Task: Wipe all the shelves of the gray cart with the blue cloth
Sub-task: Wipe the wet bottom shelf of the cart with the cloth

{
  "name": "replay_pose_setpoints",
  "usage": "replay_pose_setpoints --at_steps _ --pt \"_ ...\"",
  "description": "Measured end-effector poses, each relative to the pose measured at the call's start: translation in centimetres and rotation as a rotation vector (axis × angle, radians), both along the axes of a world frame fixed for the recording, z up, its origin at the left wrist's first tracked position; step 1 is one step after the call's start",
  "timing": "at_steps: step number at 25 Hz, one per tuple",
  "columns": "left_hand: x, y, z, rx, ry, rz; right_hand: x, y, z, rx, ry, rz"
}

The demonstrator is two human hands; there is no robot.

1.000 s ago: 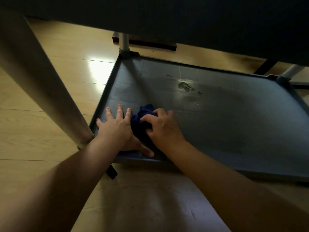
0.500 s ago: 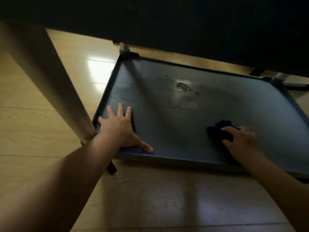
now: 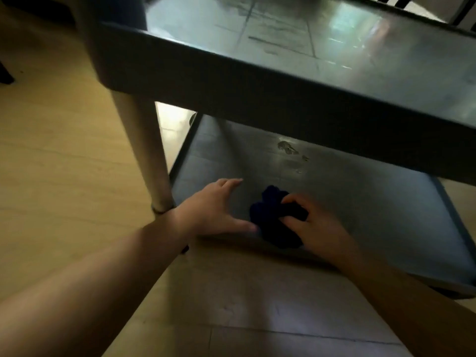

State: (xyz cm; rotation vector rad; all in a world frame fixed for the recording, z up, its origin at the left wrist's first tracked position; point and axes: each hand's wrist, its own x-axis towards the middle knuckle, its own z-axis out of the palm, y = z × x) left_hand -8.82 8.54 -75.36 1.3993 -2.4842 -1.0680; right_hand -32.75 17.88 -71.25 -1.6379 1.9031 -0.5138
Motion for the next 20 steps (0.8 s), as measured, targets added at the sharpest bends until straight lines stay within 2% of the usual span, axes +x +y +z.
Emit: replay_pose_setpoints --at_steps 2,4,8,11,14,16,20 --pt "0.7 3.3 4.3 0.158 0.215 0.029 4.6 2.1 3.6 -0.004 -0.2 -0.001" --pt "2.7 7.5 9.0 0.181 0.356 0.083 8.7 4.8 8.3 0.014 -0.402 -0.014" --pt "9.8 15.5 21.3 0.299 0.518 0.216 13.5 11.1 22.2 0.206 -0.687 0.072" --pt "14.4 19.9 33.7 0.253 0.529 0.225 15.0 13.9 34.1 0.302 -0.705 0.158" --pt "15.4 21.6 47.6 0.166 0.562 0.267 14.8 14.3 45.4 0.378 -0.686 0.313" --pt "14.7 21.7 55.0 0.092 0.54 0.341 14.1 14.0 52.3 0.297 -0.674 0.359" --pt "11.1 20.0 67.7 0.033 0.533 0.417 10.1 12.5 64.1 0.04 -0.59 0.289"
